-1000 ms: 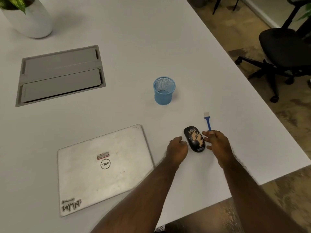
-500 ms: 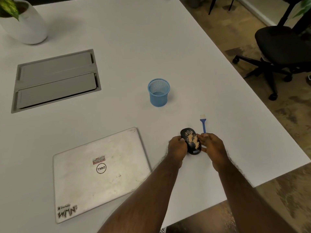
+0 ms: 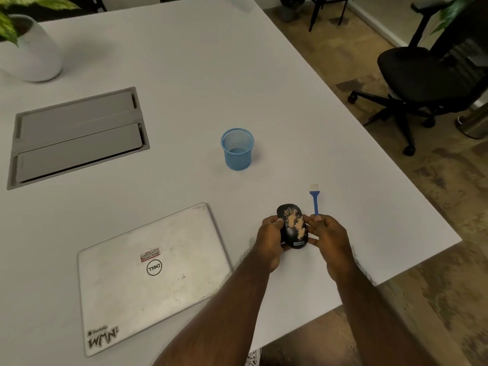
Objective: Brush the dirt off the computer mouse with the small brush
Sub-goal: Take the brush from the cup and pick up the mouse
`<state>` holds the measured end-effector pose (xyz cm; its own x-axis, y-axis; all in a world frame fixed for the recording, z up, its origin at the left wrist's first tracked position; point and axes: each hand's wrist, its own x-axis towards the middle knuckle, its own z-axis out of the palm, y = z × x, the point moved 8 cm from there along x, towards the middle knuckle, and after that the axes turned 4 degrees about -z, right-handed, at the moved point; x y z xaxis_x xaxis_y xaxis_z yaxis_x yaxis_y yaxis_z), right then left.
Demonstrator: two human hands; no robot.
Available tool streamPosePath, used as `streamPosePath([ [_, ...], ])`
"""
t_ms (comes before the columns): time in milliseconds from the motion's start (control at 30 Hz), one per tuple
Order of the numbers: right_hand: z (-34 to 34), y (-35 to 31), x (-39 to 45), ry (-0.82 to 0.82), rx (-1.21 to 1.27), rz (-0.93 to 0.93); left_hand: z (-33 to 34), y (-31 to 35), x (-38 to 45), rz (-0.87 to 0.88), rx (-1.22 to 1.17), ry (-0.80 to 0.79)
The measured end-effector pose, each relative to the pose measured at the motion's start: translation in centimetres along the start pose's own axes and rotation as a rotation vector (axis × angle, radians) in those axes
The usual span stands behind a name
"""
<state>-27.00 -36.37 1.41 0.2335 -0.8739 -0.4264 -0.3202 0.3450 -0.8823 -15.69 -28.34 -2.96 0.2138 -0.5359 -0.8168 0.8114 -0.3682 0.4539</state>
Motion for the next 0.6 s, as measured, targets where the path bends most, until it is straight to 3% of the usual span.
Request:
streamPosePath([
  [333, -2.7, -3.1, -7.3, -0.037, 0.094, -0.017, 0.7, -0.2, -8.6, -0.155, -0.055, -0.231],
  [600, -9.1, -5.5, -17.5, 0.087, 0.099, -0.051, 0.4, -0.2, -17.0, -0.213, 0.004, -0.329],
])
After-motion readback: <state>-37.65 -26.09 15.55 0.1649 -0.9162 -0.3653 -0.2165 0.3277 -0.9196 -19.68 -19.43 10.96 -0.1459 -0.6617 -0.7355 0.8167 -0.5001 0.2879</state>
